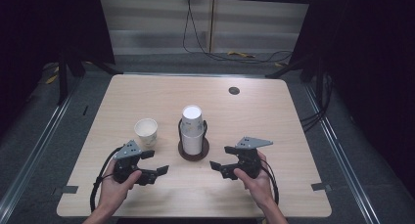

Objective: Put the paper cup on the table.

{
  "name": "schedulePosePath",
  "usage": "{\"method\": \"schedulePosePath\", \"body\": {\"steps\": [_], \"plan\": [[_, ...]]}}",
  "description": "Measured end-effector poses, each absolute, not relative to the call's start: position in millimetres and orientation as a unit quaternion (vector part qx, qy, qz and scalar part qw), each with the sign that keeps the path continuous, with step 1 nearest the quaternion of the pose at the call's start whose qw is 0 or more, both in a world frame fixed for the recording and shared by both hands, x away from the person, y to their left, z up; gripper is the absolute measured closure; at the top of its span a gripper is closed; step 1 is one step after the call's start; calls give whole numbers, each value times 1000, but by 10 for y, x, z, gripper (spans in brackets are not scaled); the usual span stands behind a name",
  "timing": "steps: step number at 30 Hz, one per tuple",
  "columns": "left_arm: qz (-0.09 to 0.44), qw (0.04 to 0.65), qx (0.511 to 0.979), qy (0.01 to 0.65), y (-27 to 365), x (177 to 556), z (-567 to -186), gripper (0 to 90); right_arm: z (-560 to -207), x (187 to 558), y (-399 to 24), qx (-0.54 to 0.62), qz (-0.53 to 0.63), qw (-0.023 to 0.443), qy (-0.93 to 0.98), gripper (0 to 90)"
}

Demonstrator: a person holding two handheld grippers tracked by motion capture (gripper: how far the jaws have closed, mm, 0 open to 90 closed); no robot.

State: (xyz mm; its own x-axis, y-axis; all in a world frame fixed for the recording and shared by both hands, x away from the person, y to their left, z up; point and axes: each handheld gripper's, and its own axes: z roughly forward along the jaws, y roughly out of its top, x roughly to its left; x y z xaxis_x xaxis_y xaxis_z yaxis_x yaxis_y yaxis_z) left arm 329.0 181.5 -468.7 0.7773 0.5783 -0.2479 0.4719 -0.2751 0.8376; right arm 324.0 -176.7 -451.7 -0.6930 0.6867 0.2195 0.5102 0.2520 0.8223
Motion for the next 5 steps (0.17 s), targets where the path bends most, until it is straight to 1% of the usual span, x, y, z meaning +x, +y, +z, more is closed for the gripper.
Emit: {"method": "schedulePosePath", "body": {"steps": [5], "plan": [[66, 496, 804, 322, 1826, 3300, -4720, 180, -4517, 3240, -1733, 378, 478, 91, 787, 166]]}}
